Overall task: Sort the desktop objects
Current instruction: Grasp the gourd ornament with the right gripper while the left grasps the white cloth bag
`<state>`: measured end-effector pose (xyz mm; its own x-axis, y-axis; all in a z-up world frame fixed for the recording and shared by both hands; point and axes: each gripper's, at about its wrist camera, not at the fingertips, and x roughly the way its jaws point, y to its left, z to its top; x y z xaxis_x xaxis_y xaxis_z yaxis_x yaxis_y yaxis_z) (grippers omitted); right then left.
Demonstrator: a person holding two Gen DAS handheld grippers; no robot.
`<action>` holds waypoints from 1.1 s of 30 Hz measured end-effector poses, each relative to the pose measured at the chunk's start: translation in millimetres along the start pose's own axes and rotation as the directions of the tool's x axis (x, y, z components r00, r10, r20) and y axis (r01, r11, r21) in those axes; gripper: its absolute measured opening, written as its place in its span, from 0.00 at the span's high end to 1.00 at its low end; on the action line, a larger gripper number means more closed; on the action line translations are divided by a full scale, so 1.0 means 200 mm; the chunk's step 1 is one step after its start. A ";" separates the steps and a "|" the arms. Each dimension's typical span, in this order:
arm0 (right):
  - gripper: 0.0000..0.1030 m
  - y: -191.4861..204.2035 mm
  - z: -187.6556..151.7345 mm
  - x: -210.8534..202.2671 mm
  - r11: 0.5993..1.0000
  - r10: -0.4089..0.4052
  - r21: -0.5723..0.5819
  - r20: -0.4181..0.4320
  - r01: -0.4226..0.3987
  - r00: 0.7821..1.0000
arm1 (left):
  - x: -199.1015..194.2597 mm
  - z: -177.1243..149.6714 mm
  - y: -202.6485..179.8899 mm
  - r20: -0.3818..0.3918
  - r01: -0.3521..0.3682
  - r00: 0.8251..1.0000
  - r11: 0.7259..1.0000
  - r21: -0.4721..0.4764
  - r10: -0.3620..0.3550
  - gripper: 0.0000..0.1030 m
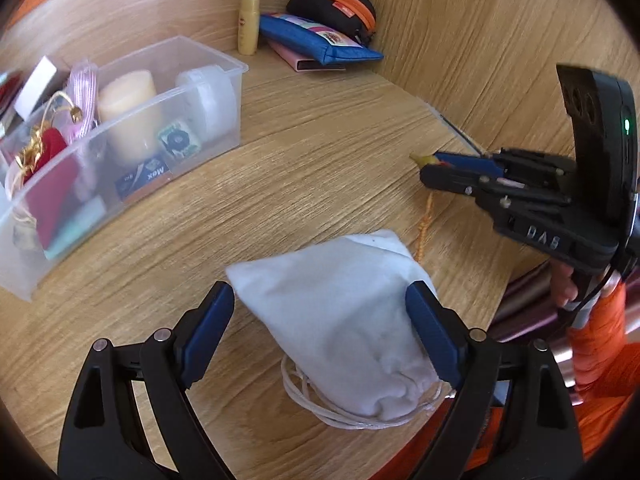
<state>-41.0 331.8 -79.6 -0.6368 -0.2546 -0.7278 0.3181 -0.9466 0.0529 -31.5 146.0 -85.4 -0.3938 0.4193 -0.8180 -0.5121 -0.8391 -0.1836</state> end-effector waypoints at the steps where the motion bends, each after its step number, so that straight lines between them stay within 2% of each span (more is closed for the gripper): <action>1: 0.83 0.01 0.00 0.00 1.000 0.002 -0.003 -0.001 -0.002 1.000 | -0.01 0.00 0.00 0.004 0.006 1.000 1.000 -0.009 -0.006 0.14; 5: 0.83 0.01 0.00 0.02 1.000 -0.003 -0.006 -0.005 0.003 1.000 | -0.07 0.01 0.00 0.034 0.029 0.999 0.999 -0.041 -0.028 0.14; 9: 0.83 -0.03 0.00 0.03 1.000 -0.026 0.014 -0.009 0.026 1.000 | -0.11 0.00 -0.04 0.062 0.030 0.998 0.999 -0.020 -0.029 0.13; 11: 0.83 -0.06 0.00 0.03 0.999 -0.042 0.027 -0.013 0.042 0.999 | -0.10 0.00 -0.08 0.059 0.042 0.997 0.999 0.009 -0.043 0.10; 13: 0.83 -0.09 -0.01 0.02 0.998 -0.051 0.038 -0.014 0.051 0.999 | -0.07 -0.02 -0.12 0.051 0.013 0.999 0.999 0.051 -0.015 0.10; 15: 0.83 -0.11 -0.01 0.02 0.997 -0.058 0.048 -0.014 0.059 0.998 | -0.01 -0.03 -0.15 0.022 -0.044 0.999 0.995 0.084 0.042 0.10; 19: 0.83 -0.11 -0.01 0.01 0.997 -0.056 0.046 -0.010 0.056 0.998 | 0.08 -0.03 -0.14 -0.017 -0.077 0.997 0.992 0.098 0.079 0.08; 24: 0.83 -0.09 0.00 0.01 0.998 -0.043 0.034 -0.006 0.044 0.999 | 0.15 0.00 -0.09 -0.052 -0.047 0.997 0.995 0.083 0.051 0.02; 29: 0.83 -0.07 0.01 0.01 0.999 -0.029 0.020 0.000 0.029 1.000 | 0.13 -0.04 -0.11 -0.040 -0.052 0.998 0.993 0.109 0.057 0.02; 32: 0.83 -0.06 0.02 0.01 1.000 -0.026 0.019 0.005 0.026 1.000 | 0.11 -0.06 -0.11 -0.028 -0.044 0.998 0.992 0.117 0.048 0.11; 33: 0.83 -0.06 0.03 0.01 0.999 -0.026 0.019 0.006 0.026 1.000 | 0.09 -0.07 -0.11 -0.019 -0.043 0.999 0.992 0.115 0.046 0.20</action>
<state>-50.0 340.8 -78.9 -0.6492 -0.2311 -0.7247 0.2878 -0.9565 0.0472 -16.3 166.5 -103.8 -0.4023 0.3737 -0.8357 -0.5787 -0.8112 -0.0842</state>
